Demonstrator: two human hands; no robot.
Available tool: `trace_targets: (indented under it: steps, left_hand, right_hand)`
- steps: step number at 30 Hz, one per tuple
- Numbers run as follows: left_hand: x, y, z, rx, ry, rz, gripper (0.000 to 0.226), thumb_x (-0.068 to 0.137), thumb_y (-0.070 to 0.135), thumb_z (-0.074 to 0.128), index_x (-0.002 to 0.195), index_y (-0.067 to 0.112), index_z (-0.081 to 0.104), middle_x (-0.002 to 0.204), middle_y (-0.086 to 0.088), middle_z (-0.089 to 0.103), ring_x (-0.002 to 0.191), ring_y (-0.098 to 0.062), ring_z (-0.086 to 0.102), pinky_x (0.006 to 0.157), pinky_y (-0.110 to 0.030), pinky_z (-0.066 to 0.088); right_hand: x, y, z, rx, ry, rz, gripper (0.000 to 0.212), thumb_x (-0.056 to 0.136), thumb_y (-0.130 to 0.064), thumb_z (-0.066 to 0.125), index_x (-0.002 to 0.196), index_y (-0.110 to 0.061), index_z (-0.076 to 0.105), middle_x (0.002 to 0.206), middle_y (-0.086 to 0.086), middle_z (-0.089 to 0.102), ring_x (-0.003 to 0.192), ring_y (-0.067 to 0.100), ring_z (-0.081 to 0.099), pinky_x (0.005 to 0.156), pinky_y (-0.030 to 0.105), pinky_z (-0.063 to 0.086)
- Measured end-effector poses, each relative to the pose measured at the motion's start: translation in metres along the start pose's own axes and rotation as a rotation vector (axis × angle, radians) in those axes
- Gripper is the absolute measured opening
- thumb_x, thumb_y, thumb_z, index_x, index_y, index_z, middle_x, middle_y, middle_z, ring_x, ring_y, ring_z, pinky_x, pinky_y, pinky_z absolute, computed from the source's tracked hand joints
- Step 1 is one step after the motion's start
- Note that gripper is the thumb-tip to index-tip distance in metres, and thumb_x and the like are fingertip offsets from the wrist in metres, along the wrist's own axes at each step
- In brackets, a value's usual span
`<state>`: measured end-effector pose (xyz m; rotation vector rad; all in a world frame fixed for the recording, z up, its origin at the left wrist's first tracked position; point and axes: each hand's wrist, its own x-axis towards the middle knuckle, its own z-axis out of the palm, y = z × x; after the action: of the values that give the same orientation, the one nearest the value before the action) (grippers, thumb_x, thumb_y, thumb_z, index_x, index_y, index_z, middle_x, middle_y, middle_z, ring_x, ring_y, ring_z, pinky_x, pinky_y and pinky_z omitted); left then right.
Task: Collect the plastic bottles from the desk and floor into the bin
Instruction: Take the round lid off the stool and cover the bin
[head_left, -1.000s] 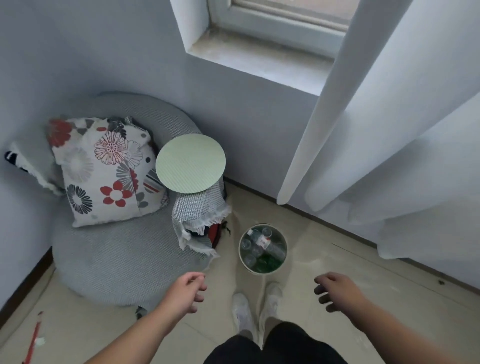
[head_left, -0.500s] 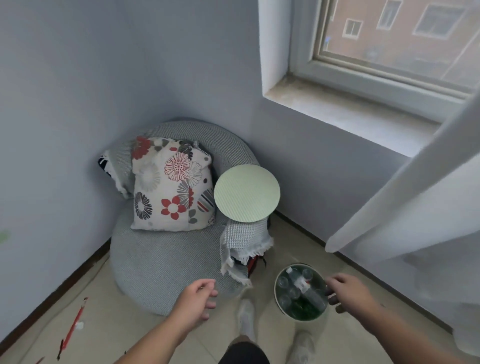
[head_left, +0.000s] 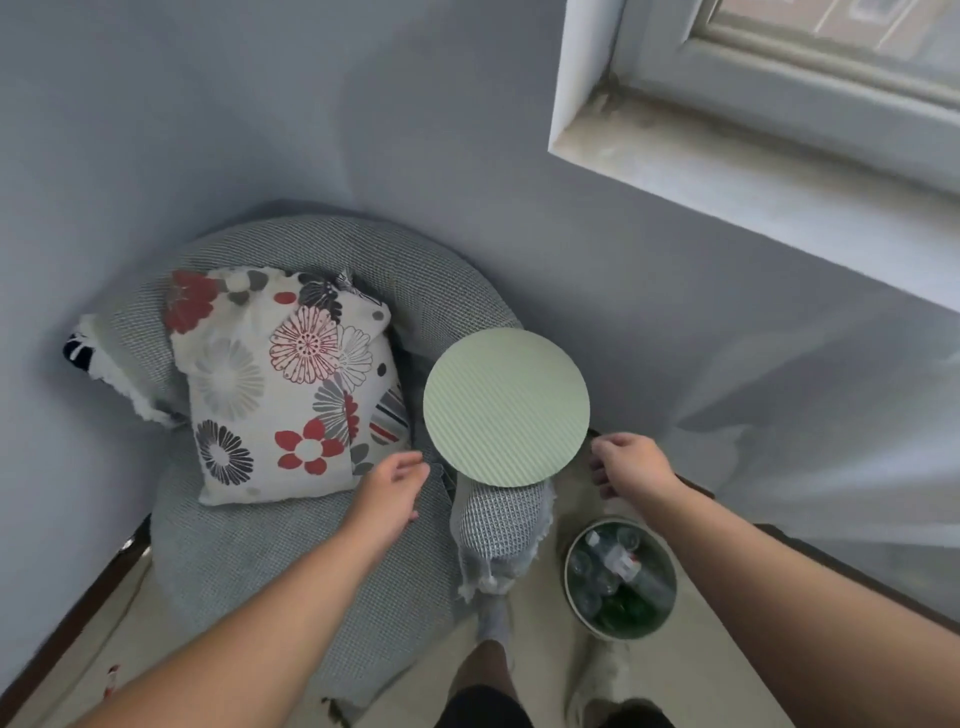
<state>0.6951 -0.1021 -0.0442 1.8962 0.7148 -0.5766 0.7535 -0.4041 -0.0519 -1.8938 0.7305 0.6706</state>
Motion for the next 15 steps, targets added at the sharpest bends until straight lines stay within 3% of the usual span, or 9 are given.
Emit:
trace_targets:
  steps: [2,5,7,9,11,15]
  left_hand:
    - [0.029,0.008,0.001,-0.017,0.025,0.008,0.045,0.099,0.037,0.061,0.142,0.028,0.054,0.137,0.007,0.063,0.098,-0.008,0.067,0.084,-0.034,0.06]
    - [0.071,0.015,0.007,-0.074,0.052,0.0,0.064,0.097,0.036,0.065,0.155,0.023,0.041,0.152,0.002,0.053,0.126,-0.02,0.061,0.102,-0.045,0.055]
    - [0.091,0.015,0.013,-0.082,0.048,-0.01,0.065,0.098,0.033,0.064,0.156,0.024,0.037,0.152,0.003,0.052,0.135,-0.024,0.055,0.11,-0.051,0.048]
    - [0.106,0.014,0.02,-0.072,0.026,0.006,0.053,0.1,0.025,0.061,0.151,0.025,0.046,0.132,0.011,0.066,0.123,-0.02,0.064,0.107,-0.048,0.052]
    - [0.114,0.013,0.024,-0.075,0.025,0.02,0.044,0.1,0.017,0.06,0.143,0.023,0.056,0.11,0.017,0.072,0.108,-0.014,0.071,0.099,-0.045,0.057]
    - [0.114,0.015,0.023,-0.102,0.012,0.032,0.043,0.099,0.012,0.063,0.141,0.019,0.058,0.1,0.019,0.072,0.099,-0.011,0.073,0.084,-0.033,0.062]
  right_hand:
    - [0.019,-0.005,0.01,-0.048,0.073,-0.011,0.029,0.097,-0.021,0.054,0.117,-0.007,0.069,0.073,0.006,0.068,0.061,0.025,0.061,0.063,0.043,0.056]
    - [0.045,-0.007,0.022,-0.08,0.119,-0.016,0.028,0.096,-0.026,0.054,0.109,-0.008,0.071,0.07,0.006,0.068,0.063,0.026,0.062,0.069,0.045,0.058]
    - [0.057,-0.005,0.029,-0.042,0.123,-0.001,0.026,0.097,-0.025,0.055,0.106,-0.007,0.072,0.069,0.006,0.068,0.064,0.027,0.065,0.068,0.042,0.059]
    - [0.067,-0.001,0.034,-0.023,0.151,0.007,0.02,0.095,-0.019,0.056,0.101,-0.012,0.073,0.067,0.004,0.068,0.063,0.027,0.067,0.066,0.039,0.06]
    - [0.071,0.002,0.037,0.001,0.171,-0.002,0.019,0.092,-0.013,0.055,0.097,-0.011,0.074,0.065,0.004,0.068,0.061,0.026,0.067,0.071,0.046,0.062]
    - [0.064,0.008,0.031,0.039,0.171,-0.016,0.019,0.092,-0.011,0.056,0.093,-0.015,0.074,0.074,0.007,0.073,0.061,0.023,0.066,0.077,0.053,0.064]
